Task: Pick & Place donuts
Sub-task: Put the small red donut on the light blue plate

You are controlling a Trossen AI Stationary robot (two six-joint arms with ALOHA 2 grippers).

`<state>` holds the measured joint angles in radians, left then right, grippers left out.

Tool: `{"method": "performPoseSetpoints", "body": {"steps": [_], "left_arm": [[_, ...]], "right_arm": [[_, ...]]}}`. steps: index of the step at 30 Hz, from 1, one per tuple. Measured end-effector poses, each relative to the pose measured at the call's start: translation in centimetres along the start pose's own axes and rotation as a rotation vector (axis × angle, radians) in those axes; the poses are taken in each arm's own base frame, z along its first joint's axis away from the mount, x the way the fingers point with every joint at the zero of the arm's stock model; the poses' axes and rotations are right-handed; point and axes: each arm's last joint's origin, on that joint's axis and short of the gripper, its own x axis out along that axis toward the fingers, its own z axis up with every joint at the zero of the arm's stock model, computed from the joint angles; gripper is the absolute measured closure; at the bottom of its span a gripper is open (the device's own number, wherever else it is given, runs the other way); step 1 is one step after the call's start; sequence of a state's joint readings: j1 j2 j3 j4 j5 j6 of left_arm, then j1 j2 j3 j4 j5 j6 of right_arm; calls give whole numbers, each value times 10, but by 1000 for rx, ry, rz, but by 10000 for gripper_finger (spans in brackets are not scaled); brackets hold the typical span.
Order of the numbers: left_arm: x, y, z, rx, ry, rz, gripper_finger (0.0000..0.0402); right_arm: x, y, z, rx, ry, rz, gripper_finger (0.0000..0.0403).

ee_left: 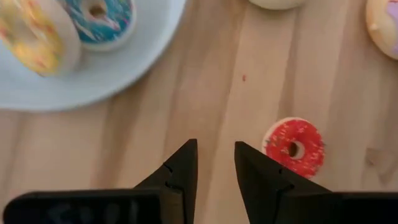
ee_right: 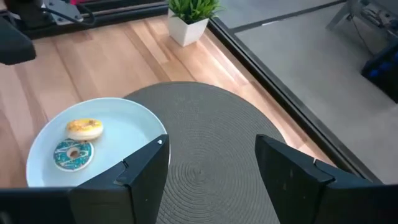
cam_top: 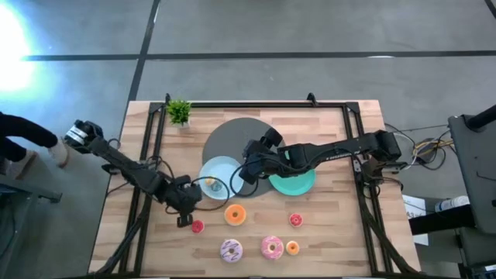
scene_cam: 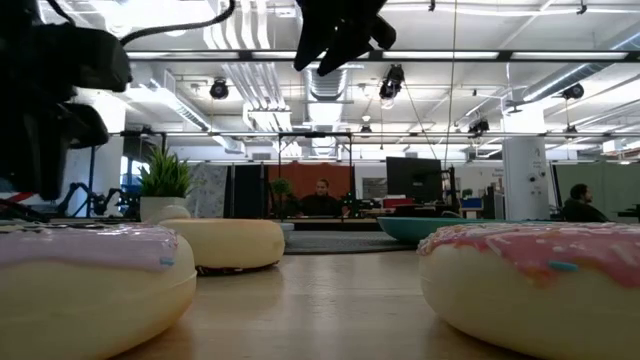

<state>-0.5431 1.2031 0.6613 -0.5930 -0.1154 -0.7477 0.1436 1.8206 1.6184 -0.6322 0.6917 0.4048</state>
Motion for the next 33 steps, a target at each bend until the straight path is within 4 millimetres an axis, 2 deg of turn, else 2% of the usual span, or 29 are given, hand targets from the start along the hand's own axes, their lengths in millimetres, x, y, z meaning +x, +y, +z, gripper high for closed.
{"method": "performPoseSetpoints", "body": {"steps": [9, 17, 22, 26, 33], "left_arm": [[-1, -18, -15, -32, -44, 13, 321], [5, -15, -20, -27, -85, 47, 321], [13, -16, -22, -79, -123, -40, 321], [18, -19, -26, -117, -70, -153, 321], [19, -21, -28, -118, -54, -168, 321]], "right_arm": [[4, -1, 8, 37, -23, 71, 172], [4, -1, 8, 45, -20, 74, 173], [3, 0, 7, 47, -20, 75, 173], [3, -1, 7, 43, -15, 73, 172], [4, -1, 7, 39, -15, 71, 173]]}}
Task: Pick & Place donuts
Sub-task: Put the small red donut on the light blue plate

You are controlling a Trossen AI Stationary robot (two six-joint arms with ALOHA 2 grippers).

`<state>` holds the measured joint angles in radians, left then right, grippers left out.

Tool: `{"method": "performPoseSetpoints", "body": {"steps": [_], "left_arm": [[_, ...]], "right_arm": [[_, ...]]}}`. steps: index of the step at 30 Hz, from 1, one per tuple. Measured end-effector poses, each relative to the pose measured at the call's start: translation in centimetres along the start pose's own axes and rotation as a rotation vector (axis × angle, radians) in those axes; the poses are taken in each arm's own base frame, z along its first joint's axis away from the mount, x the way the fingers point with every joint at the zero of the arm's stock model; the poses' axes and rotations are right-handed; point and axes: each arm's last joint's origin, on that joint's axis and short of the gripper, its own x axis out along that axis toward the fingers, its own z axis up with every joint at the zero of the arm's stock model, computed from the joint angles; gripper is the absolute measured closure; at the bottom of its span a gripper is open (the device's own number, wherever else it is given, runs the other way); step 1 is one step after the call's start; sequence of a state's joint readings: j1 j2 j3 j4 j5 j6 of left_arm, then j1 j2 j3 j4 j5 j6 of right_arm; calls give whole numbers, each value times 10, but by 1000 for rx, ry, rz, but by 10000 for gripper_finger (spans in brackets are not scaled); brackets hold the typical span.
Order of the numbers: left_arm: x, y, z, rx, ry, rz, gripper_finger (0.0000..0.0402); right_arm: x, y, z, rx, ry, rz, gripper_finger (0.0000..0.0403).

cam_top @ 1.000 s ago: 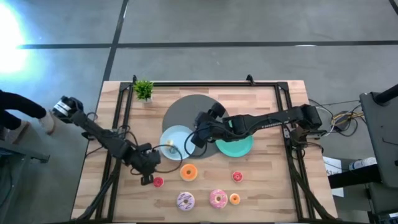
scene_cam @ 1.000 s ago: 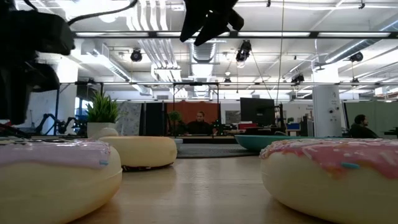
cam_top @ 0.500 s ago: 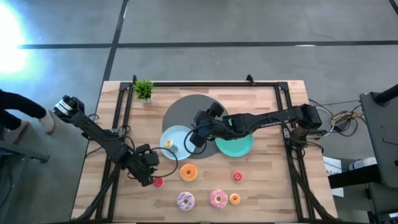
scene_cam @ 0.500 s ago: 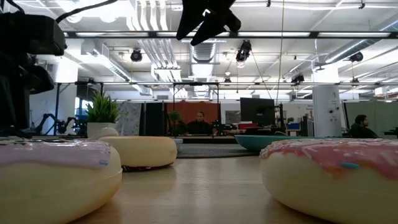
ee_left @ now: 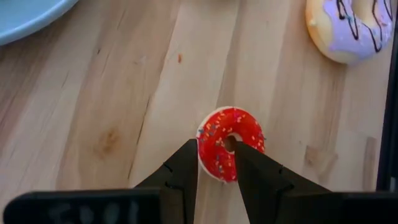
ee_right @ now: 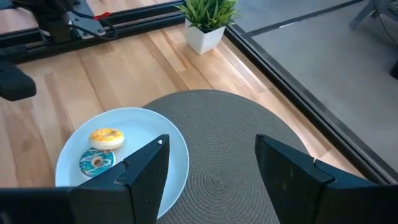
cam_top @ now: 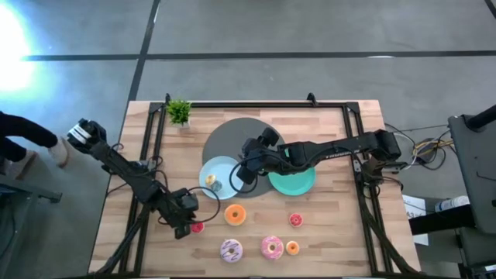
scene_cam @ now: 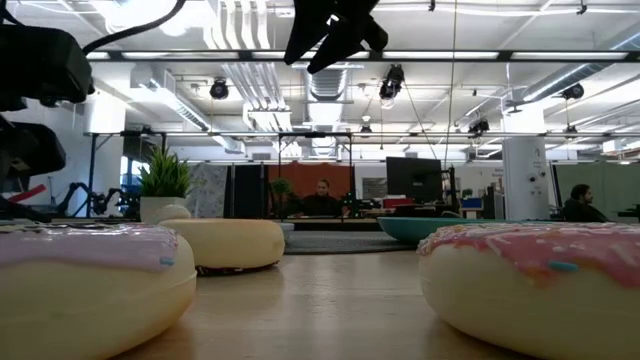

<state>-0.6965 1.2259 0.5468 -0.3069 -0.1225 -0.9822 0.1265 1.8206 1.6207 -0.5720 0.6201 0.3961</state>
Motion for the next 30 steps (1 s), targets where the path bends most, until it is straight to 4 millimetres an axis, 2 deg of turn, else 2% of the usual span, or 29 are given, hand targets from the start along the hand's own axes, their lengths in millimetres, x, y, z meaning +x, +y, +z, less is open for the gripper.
{"method": "performPoseSetpoints", "body": {"steps": [17, 20, 25, 30], "left_arm": [[39, -8, -3, -33, 58, 44, 323], [43, -6, -5, -45, 71, 66, 339], [44, -5, -5, -43, 70, 80, 391], [41, -6, -4, -44, 61, 68, 399]], "right_arm": [[5, -6, 1, -49, 2, -26, 174], [5, -7, 1, -47, 2, -28, 174], [6, -7, 1, -46, 3, -28, 174], [5, -7, 1, -46, 4, -25, 174]]}}
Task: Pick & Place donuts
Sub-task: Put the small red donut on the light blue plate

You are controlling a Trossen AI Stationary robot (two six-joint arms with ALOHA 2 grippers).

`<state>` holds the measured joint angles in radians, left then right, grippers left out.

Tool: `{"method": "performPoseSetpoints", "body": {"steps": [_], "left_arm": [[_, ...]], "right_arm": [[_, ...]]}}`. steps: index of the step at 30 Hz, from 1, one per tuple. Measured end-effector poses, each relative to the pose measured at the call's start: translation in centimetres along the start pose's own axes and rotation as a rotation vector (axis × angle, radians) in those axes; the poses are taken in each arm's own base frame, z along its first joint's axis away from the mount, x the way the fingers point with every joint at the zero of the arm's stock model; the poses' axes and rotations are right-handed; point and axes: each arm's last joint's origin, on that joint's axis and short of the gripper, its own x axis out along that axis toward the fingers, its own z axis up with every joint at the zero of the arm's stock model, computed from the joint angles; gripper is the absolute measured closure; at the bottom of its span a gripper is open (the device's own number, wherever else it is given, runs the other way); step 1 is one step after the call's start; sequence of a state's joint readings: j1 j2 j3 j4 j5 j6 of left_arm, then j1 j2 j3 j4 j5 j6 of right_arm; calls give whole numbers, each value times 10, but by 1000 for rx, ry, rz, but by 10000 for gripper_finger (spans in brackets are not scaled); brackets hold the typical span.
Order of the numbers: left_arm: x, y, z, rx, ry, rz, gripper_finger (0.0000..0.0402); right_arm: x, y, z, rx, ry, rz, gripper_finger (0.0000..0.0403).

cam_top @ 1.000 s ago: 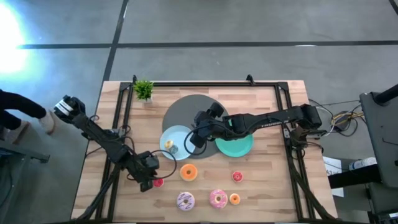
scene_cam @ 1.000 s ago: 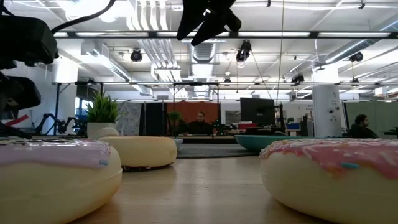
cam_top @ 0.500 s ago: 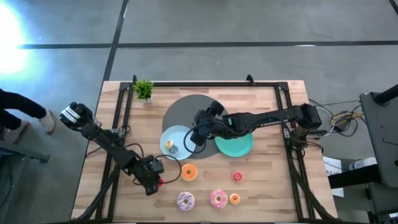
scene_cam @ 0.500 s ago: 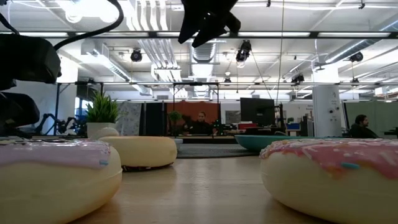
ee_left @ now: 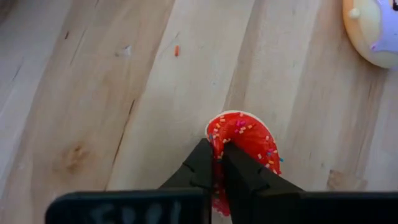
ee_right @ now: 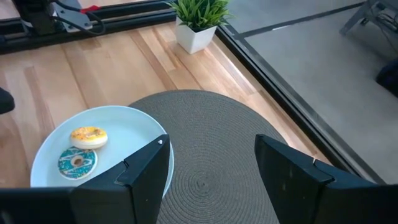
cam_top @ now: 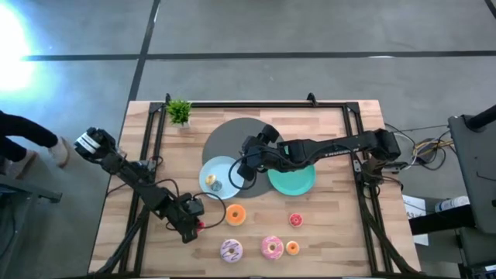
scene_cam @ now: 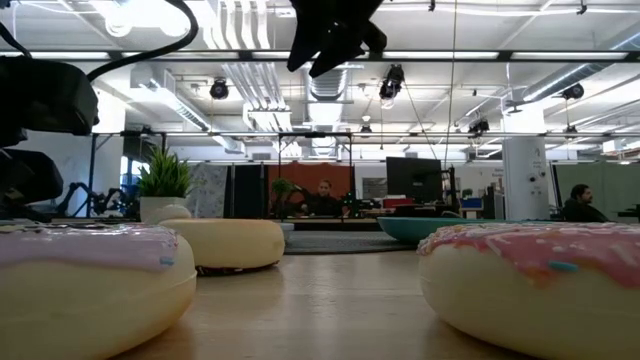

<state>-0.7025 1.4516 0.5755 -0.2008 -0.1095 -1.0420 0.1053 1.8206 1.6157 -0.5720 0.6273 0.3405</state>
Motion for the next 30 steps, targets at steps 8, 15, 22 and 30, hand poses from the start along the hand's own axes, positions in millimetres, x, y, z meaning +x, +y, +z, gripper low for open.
{"method": "performPoseSetpoints", "body": {"steps": [8, 15, 22, 30], "left_arm": [[-26, 5, 4, -15, -34, -6, 401], [-63, 16, 27, -76, -271, -42, 401], [-82, 35, 54, -96, -425, -17, 402], [-88, 59, 86, -97, -519, -14, 401]], "right_arm": [[-5, 2, 1, 7, -7, 18, 175], [-8, 0, 3, 15, -15, 21, 175], [-9, 0, 4, 46, -19, 23, 175], [-14, -3, 6, 71, -29, 26, 175]]}}
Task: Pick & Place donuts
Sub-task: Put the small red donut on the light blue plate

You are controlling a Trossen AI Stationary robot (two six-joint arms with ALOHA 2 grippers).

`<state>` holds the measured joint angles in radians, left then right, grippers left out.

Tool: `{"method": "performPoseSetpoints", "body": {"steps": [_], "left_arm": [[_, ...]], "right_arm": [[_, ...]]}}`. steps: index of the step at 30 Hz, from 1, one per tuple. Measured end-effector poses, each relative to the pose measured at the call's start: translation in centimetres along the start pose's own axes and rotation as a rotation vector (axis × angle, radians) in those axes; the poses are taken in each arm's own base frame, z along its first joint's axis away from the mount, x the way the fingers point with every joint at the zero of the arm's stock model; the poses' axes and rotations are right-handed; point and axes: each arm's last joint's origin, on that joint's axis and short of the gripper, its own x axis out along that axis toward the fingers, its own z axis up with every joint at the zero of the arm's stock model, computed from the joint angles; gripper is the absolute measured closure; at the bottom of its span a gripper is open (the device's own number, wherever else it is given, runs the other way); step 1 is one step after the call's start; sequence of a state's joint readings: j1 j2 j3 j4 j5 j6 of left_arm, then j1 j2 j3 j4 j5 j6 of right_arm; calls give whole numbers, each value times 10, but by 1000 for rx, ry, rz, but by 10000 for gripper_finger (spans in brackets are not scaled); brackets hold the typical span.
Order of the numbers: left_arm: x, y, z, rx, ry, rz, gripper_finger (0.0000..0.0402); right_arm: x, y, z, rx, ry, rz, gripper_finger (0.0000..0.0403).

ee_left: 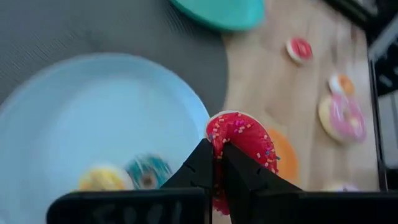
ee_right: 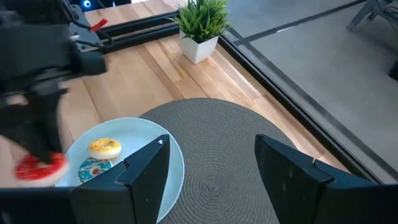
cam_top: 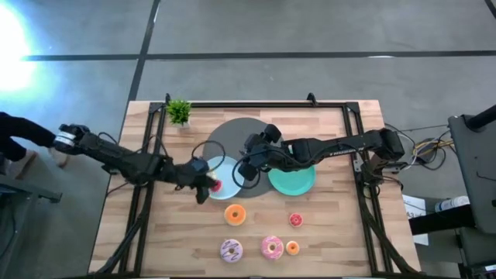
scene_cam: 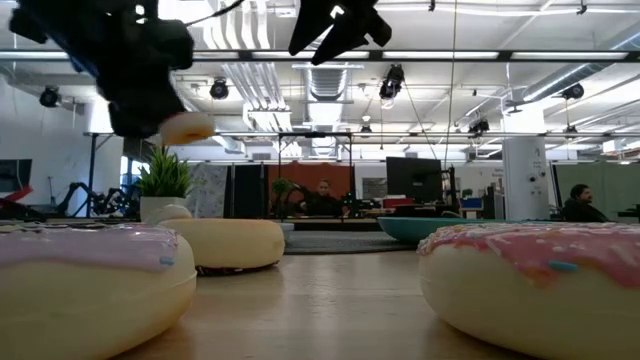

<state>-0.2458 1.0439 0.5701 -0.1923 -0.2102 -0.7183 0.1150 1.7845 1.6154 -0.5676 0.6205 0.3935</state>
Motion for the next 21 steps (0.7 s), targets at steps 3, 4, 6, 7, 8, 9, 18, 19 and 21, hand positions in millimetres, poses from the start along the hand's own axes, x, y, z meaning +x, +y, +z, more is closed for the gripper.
{"method": "performPoseSetpoints", "body": {"steps": [3, 4, 6, 7, 8, 9, 18, 19, 21], "left_arm": [[3, 11, 13, -21, -39, 10, 401], [4, 14, 16, -23, -47, 17, 401], [6, 23, 22, -24, -49, 35, 401], [7, 28, 25, -27, -50, 48, 401], [9, 33, 27, -31, -44, 56, 401], [11, 38, 29, -35, -37, 67, 401], [46, 79, 31, -59, 137, 245, 401], [51, 81, 29, -60, 165, 257, 401], [60, 83, 26, -59, 210, 264, 399]], "right_arm": [[-1, 0, 0, 1, -1, 1, 175], [-1, -1, 1, 2, -3, 1, 175], [-3, -2, 2, 5, -6, 3, 175], [-3, -2, 2, 5, -6, 2, 175], [-4, -2, 2, 6, -7, 2, 175], [-4, -2, 2, 5, -6, 2, 175], [-3, -3, 2, 1, -1, -3, 175], [-3, -3, 1, 0, 1, -5, 175], [-3, -4, 1, -6, 9, -9, 175]]}}
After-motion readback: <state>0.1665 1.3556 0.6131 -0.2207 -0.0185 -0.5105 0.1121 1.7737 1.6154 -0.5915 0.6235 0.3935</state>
